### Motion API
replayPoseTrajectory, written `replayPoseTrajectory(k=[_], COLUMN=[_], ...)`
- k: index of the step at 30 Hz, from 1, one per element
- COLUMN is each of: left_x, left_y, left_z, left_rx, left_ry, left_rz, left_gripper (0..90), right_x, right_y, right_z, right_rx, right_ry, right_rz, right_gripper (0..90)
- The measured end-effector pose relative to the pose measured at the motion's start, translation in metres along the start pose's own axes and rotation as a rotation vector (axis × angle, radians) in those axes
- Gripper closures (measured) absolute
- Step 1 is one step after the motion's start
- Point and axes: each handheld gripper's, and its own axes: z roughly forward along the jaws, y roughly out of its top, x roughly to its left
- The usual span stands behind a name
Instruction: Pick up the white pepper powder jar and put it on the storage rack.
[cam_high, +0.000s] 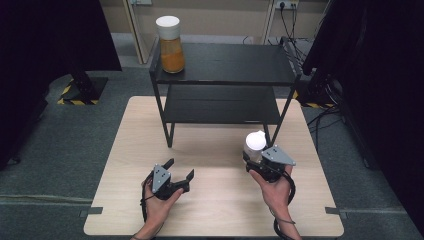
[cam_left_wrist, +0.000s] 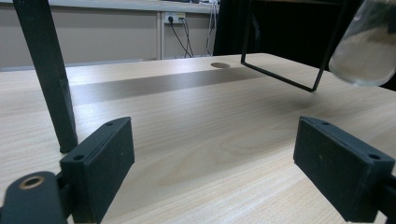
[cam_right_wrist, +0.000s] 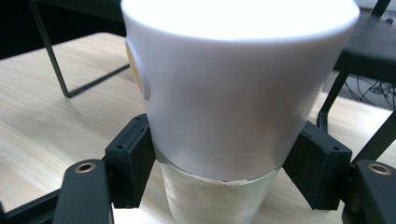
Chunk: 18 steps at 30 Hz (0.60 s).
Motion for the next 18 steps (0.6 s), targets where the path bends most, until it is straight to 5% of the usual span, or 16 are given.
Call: replayPoseTrajectory(k=[18], left_x=[0.0], left_y=[0.0], left_z=[0.0], left_rx=[0.0], left_ry=[0.0], left_rz=[-0.002], left_gripper=[12.1], right_x=[0.01], right_y=[0.025], right_z=[-0.024], right_rx=[-0.091], right_ry=[-0.028], right_rz=[-0.005], right_gripper=[30.6])
